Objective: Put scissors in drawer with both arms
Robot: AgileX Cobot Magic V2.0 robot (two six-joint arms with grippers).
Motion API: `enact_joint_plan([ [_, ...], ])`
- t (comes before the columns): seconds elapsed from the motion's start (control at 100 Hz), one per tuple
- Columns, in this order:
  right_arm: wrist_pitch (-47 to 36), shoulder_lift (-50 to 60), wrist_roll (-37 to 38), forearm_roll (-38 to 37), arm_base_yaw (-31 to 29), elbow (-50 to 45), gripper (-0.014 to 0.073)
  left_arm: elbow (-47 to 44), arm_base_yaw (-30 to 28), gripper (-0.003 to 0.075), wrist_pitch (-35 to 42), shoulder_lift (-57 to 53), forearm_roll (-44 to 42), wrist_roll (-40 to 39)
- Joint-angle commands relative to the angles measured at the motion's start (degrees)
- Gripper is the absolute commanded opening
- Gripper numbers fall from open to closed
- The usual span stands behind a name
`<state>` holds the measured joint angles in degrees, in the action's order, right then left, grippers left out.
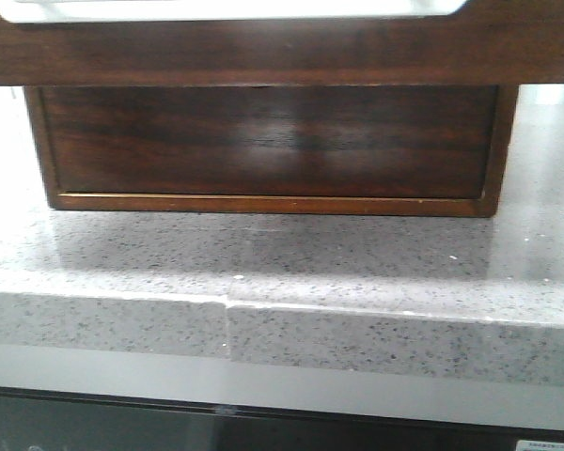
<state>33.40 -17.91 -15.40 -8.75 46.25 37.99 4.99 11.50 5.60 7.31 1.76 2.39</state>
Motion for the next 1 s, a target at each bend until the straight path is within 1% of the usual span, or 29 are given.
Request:
enact_joint_plan([
  [0.0, -4.8, -0.5, 0.1, -1.0, -0.3, 1.5, -0.0045, -1.9, -0.4, -0.002, 4.3, -0.1, -2.6, -4.4],
  [0.11, -4.8, -0.5, 0.1, -1.0, -0.3, 1.5, -0.0045, -6.1, -0.4, -0.002, 4.0, -0.3, -4.4, -8.8],
  [0.15, -4.8, -0.5, 0.1, -1.0, -0.3, 1.5, -0.0045, -5.9, -0.4, -0.002, -0.8, -0.3, -4.5, -9.0],
  [0.3, -4.8, -0.5, 0.1, -1.0, -0.3, 1.5, -0.0045, -5.9, -0.4, -0.002, -8.0, -0.9, -5.6, -9.0],
  [0.4, -4.9, -0.5, 0.1, -1.0, -0.3, 1.5, -0.0045, -5.9, -0.4, -0.002, -13.4, -3.4, -6.3, -9.5],
  [0.56, -4.9, -0.5, 0.1, -1.0, -0.3, 1.5, -0.0045, -5.9, -0.4, -0.002, -18.2, -9.8, -7.0, -10.4],
  [0.68, -4.7, -0.5, 0.1, -0.9, -0.3, 1.5, -0.0045, -5.9, -0.4, -0.002, -21.5, -9.3, -6.9, -10.4],
  [0.99, -4.7, -0.5, 0.1, -0.9, -0.3, 1.5, -0.0045, -5.9, -0.4, -0.002, -21.1, -9.3, -6.9, -10.4],
])
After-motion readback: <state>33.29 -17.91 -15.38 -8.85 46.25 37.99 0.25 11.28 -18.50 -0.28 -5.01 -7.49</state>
